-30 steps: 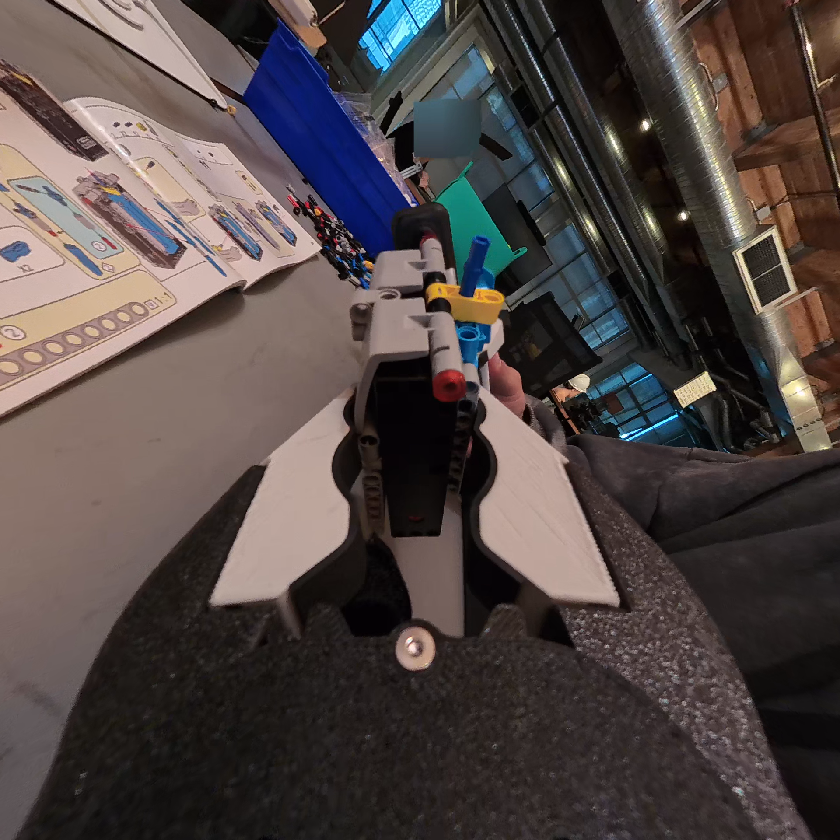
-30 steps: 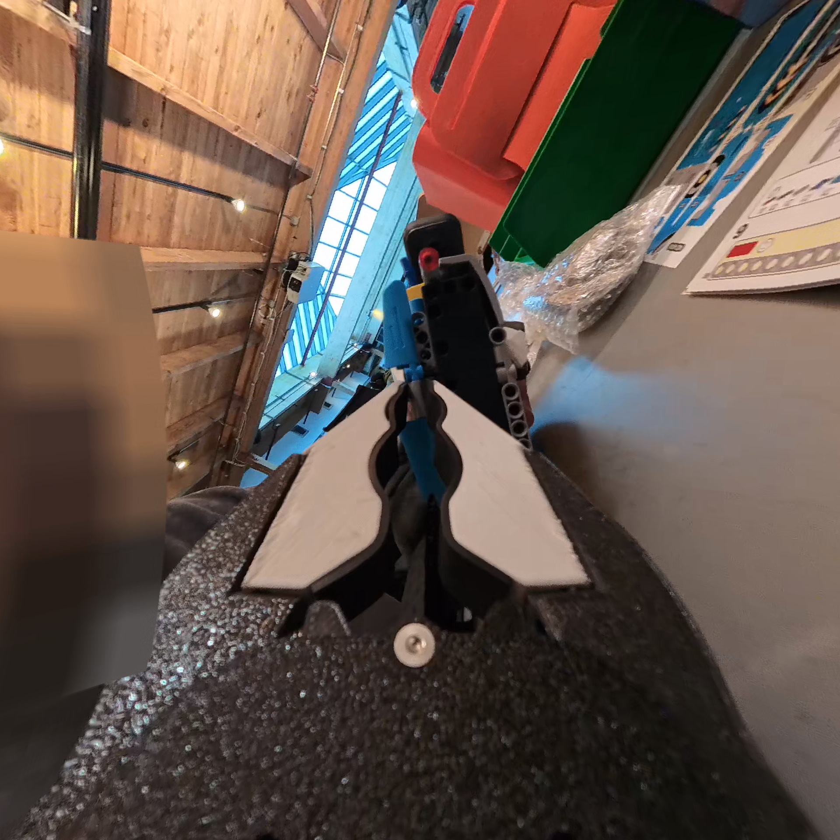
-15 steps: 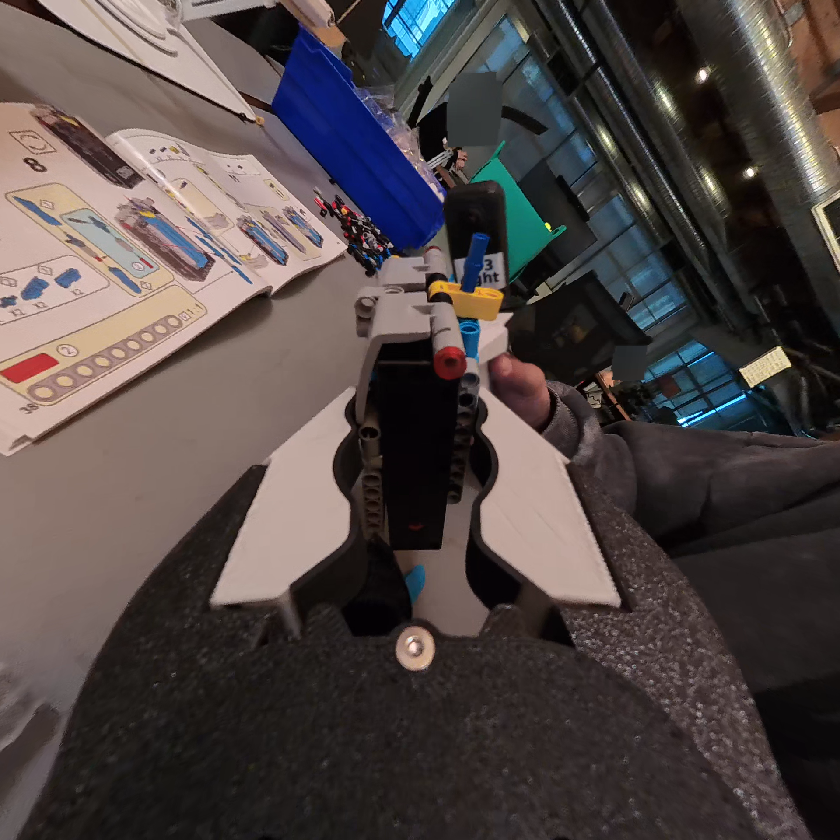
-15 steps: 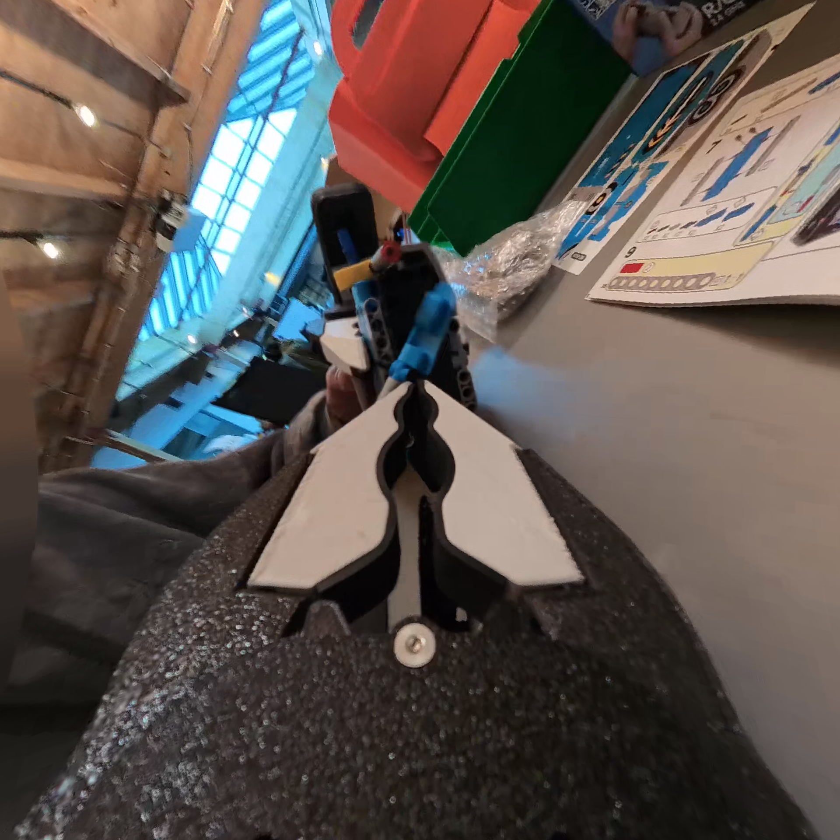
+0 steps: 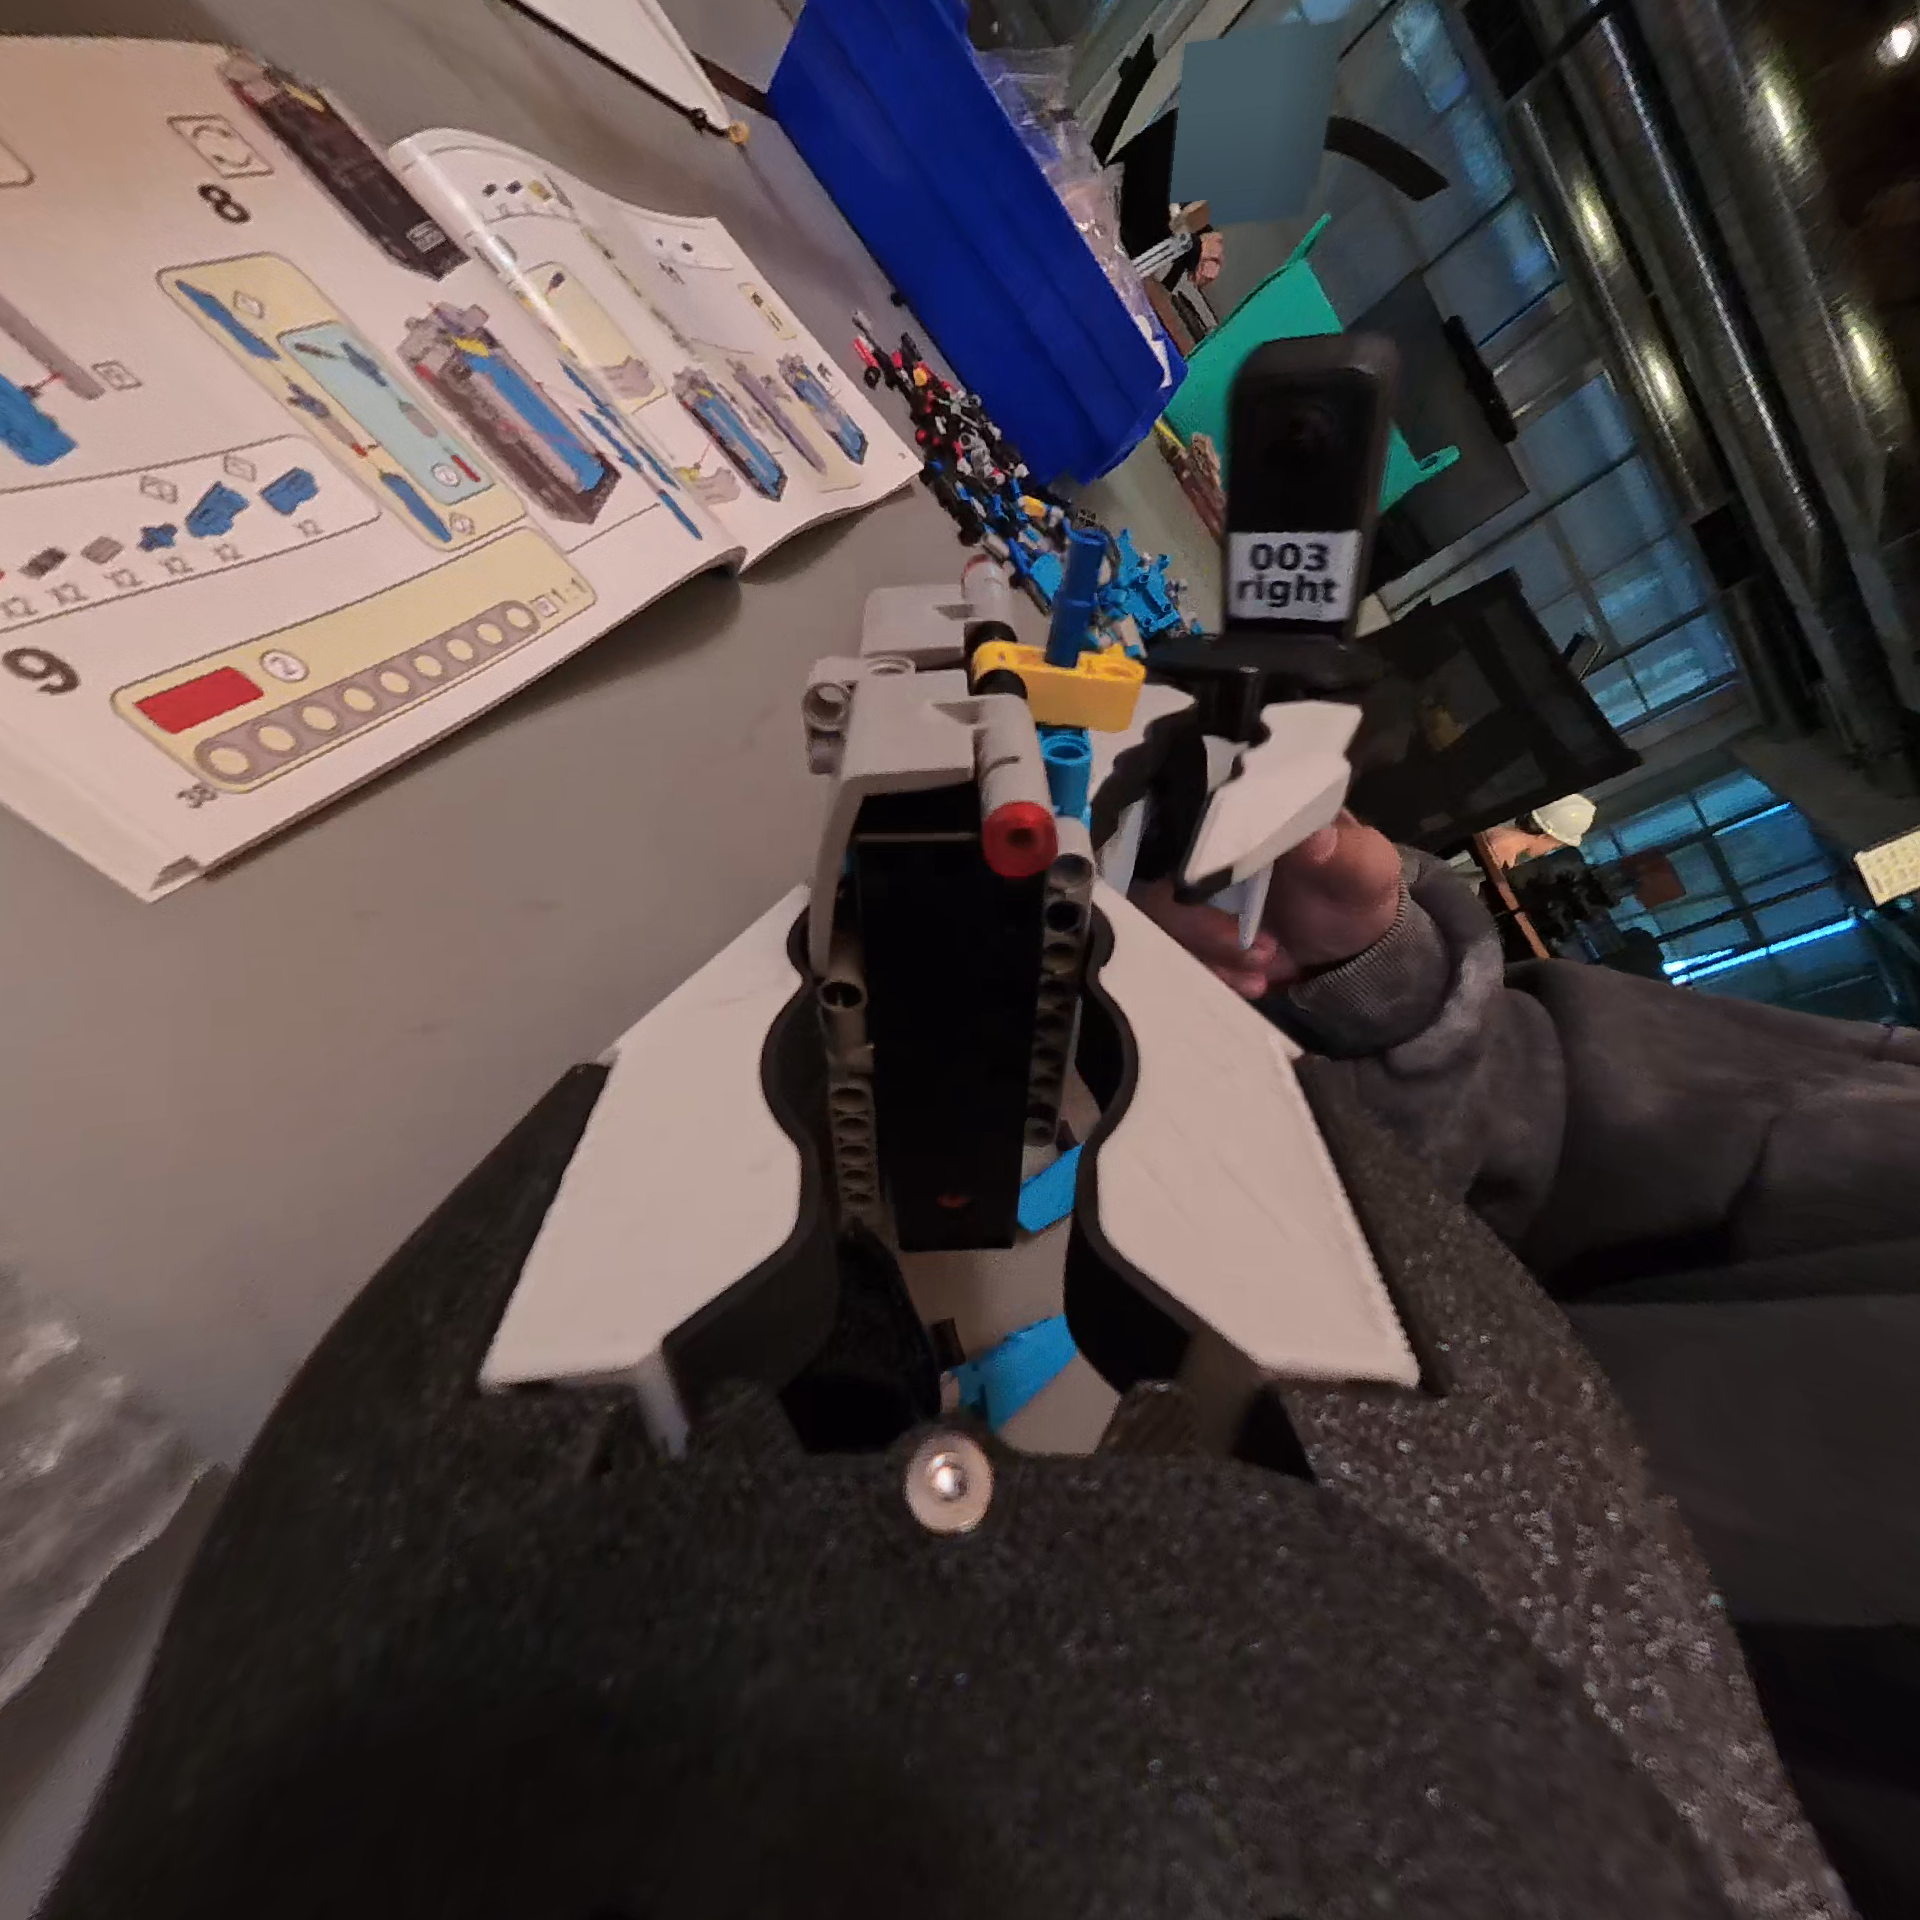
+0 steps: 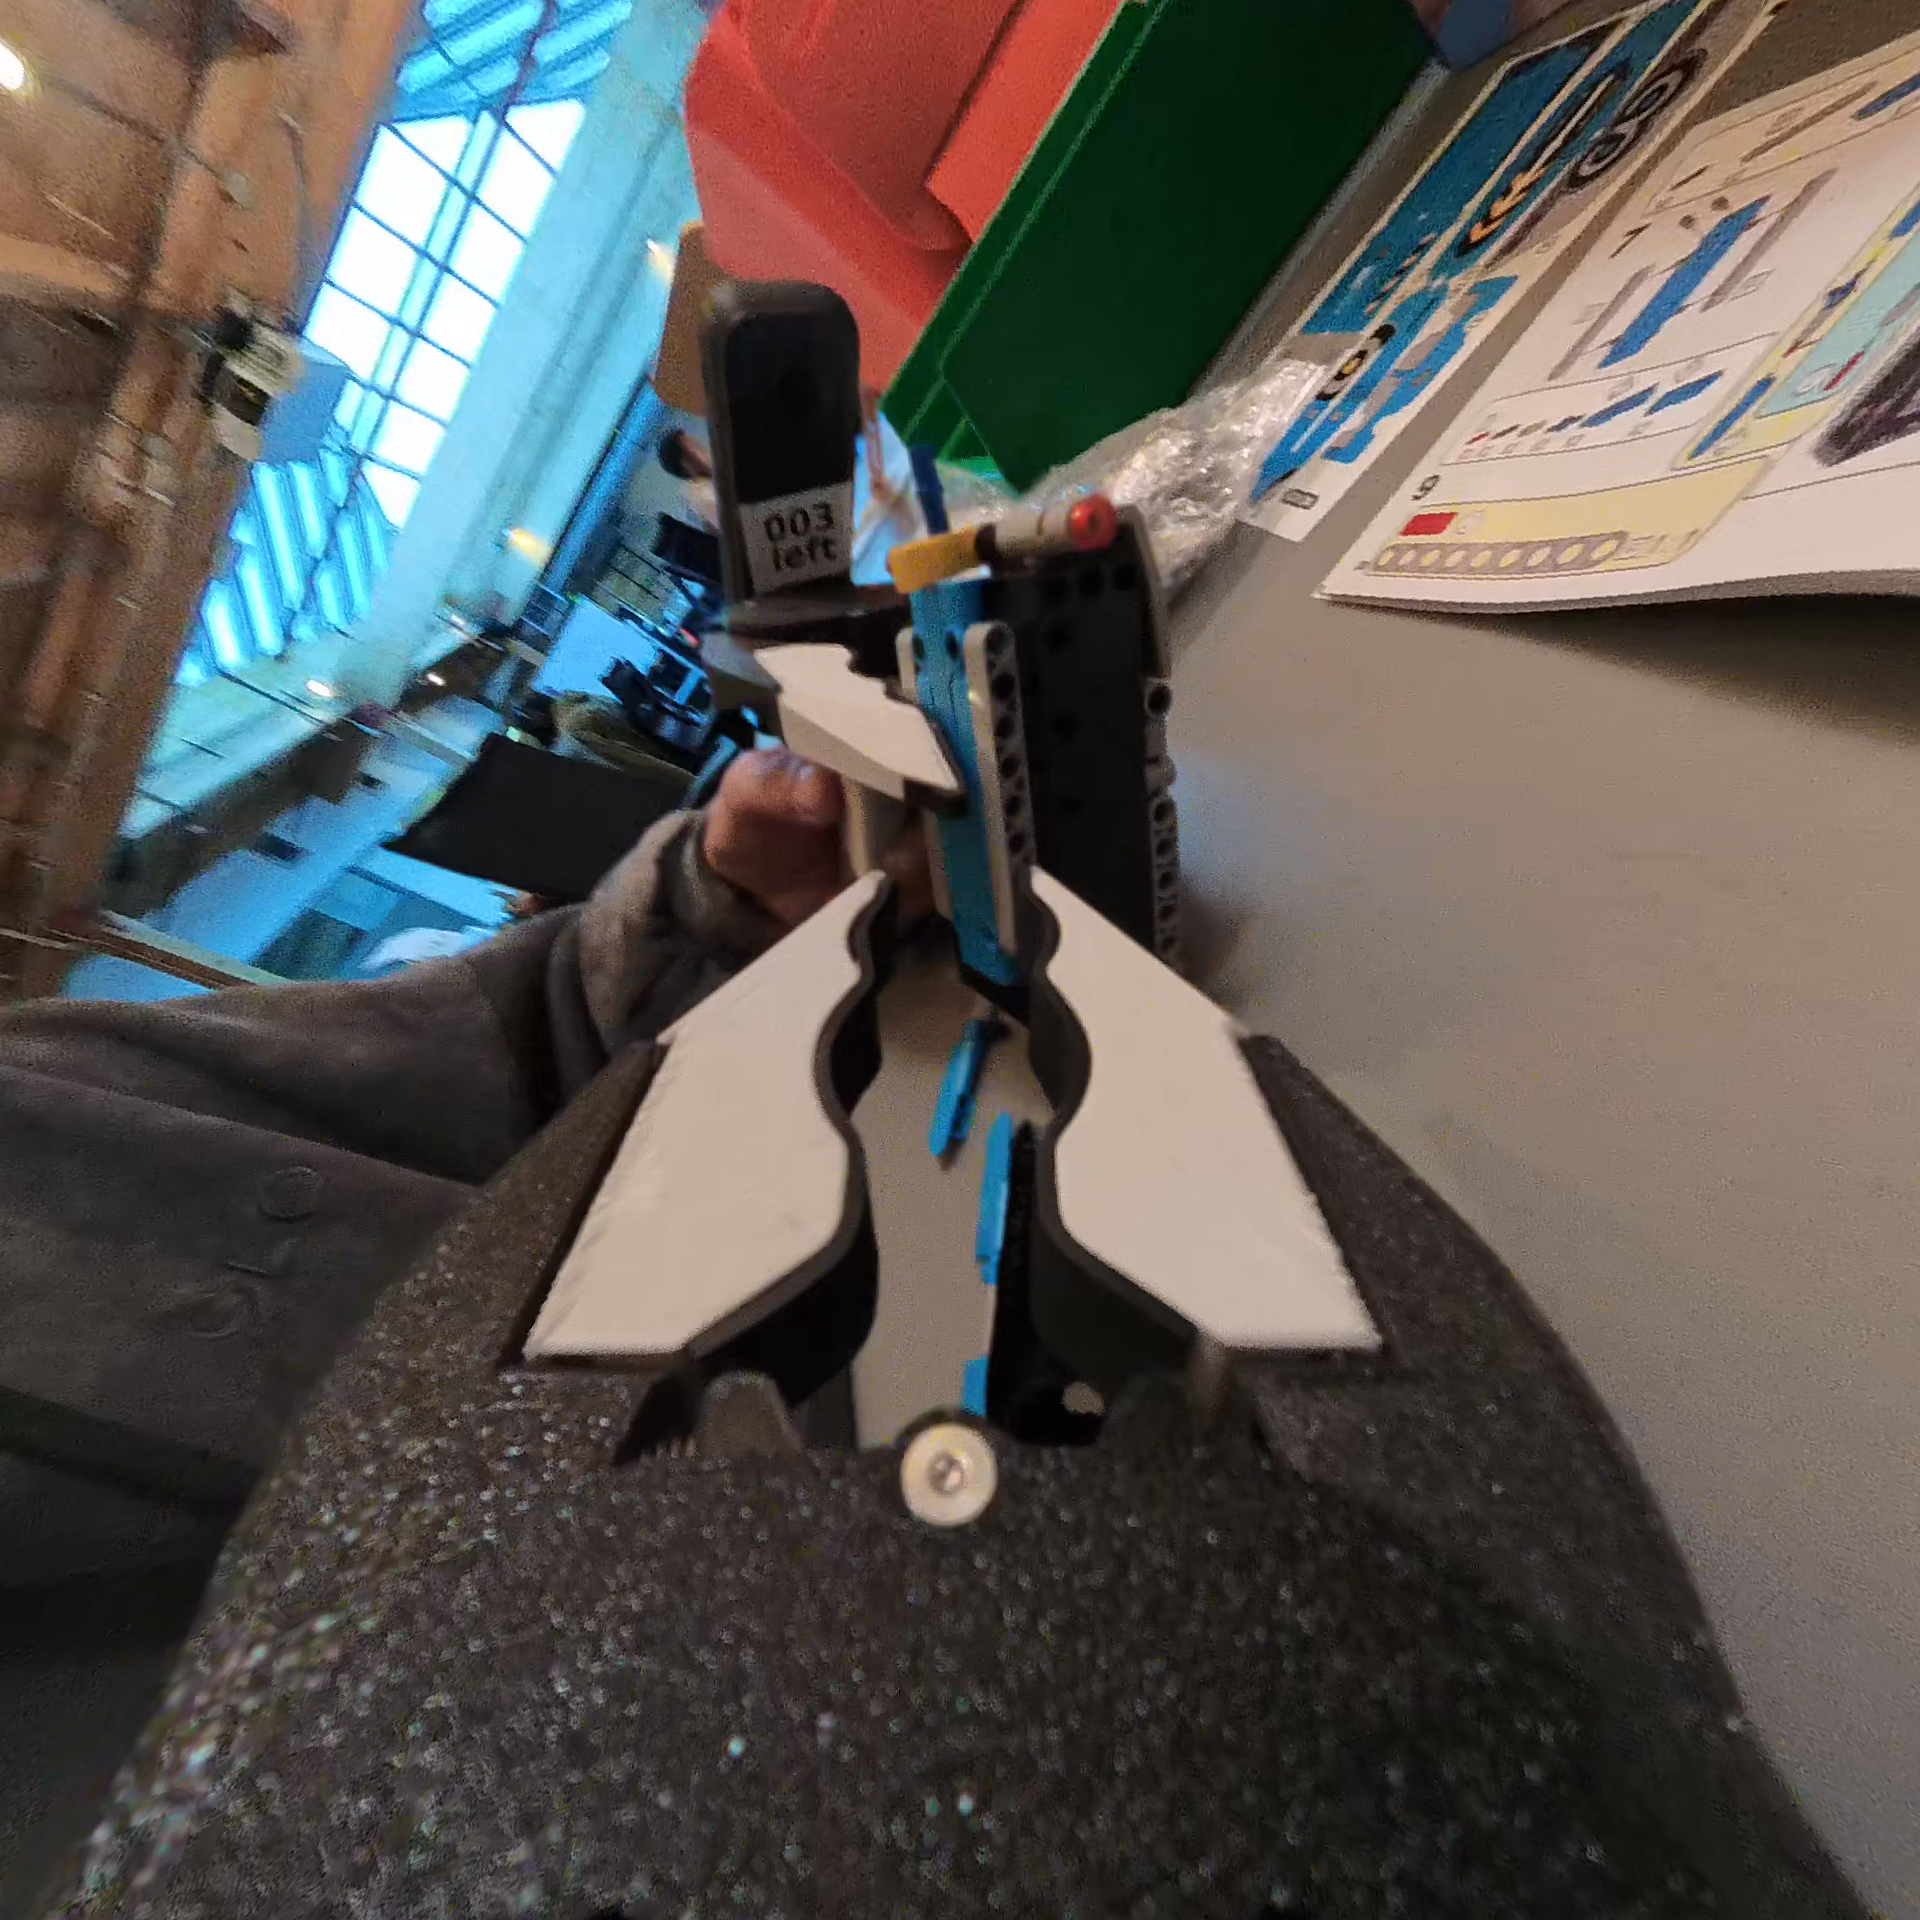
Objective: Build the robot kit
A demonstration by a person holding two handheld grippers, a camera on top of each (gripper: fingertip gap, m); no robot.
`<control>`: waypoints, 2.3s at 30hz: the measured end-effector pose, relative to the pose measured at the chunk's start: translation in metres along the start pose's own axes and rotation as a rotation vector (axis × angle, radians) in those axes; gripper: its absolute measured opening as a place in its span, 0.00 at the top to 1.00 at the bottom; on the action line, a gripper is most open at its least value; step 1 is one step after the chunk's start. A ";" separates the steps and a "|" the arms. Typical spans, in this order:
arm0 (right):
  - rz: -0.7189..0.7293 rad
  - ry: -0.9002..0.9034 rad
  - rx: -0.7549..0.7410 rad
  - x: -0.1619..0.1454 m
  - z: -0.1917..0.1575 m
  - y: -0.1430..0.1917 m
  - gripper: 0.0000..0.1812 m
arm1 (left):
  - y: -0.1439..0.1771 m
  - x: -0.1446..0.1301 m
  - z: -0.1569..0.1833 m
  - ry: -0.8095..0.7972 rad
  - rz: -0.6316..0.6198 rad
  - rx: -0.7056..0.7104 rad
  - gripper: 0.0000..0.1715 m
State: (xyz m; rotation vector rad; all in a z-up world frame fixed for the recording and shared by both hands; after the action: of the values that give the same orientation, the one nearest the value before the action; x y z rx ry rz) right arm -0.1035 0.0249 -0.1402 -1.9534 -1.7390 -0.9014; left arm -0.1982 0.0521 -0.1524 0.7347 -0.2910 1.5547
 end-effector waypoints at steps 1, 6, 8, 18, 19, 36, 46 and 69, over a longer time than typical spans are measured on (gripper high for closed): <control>-0.045 0.066 -0.055 -0.004 0.001 0.003 0.87 | 0.001 0.000 -0.002 0.022 0.001 0.004 0.74; -0.198 0.443 -0.316 -0.019 0.001 0.003 0.82 | 0.004 0.005 0.000 0.105 0.056 -0.074 0.74; -0.189 0.344 -0.194 -0.024 -0.009 -0.015 0.70 | 0.003 0.009 0.008 0.134 0.088 -0.166 0.74; -0.154 0.523 -0.643 -0.010 0.005 -0.046 0.57 | -0.012 0.008 -0.002 0.289 0.168 -0.086 0.74; -0.176 0.533 -0.657 -0.012 0.006 -0.045 0.57 | -0.014 0.005 -0.003 0.295 0.156 -0.079 0.74; -0.533 0.480 -0.583 -0.036 0.018 0.016 0.63 | 0.012 0.015 -0.001 -0.136 0.037 0.114 0.68; -0.417 0.544 -0.510 -0.031 -0.004 0.042 0.67 | 0.005 -0.040 0.058 -0.630 -0.283 -0.107 0.82; -0.491 0.087 0.019 -0.073 -0.038 0.023 0.97 | -0.015 -0.093 0.068 -1.255 -0.465 0.138 0.94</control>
State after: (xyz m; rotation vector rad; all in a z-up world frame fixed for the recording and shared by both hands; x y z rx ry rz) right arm -0.0912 -0.0583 -0.1588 -1.4669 -2.2068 -1.0989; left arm -0.1680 -0.0592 -0.1608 1.6947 -0.8522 0.5100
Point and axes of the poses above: each gripper's, where its closed fingertips meet, y back along the fingers, x out of its top, z = x × y across the jaws, the point moved 4 cm from there along y, back along the fingers, and after that the axes turned 4 degrees about y, right-handed, at the moved point
